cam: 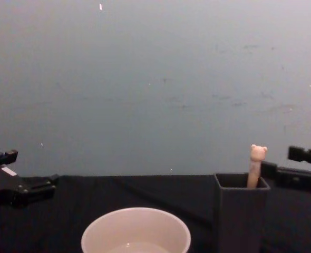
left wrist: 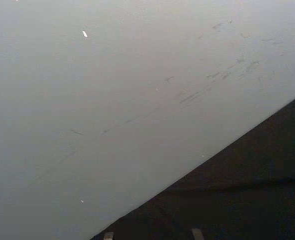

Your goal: Pick up the stirring spoon with one hand, stir inside the cup, then place it back in its original position.

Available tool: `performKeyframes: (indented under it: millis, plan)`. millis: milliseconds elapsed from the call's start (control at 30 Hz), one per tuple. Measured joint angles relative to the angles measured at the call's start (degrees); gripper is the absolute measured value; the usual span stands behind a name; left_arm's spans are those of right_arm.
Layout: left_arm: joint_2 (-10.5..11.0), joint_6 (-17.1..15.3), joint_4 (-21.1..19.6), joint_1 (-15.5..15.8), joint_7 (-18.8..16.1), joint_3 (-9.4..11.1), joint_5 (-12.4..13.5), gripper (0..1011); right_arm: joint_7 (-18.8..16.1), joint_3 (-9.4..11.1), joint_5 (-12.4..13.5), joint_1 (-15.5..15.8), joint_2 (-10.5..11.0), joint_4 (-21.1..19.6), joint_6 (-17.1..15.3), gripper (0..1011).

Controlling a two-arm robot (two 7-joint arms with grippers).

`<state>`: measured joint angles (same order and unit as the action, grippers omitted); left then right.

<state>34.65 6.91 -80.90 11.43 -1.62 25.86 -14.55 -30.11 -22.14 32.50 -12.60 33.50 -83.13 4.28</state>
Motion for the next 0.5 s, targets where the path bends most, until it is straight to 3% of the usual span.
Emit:
performKeyframes:
  millis: [267, 500]
  plan:
    - [0.0, 0.0, 0.0, 0.0, 0.0, 0.0, 0.0, 1001, -2.9, -1.5, -2.2, -4.2, -3.3, 5.3, 0.5, 1000]
    - [0.0, 0.0, 0.0, 0.0, 0.0, 0.0, 0.0, 1001, -4.3, -2.0, -3.1, -6.1, -5.4, 8.1, 0.8, 1000]
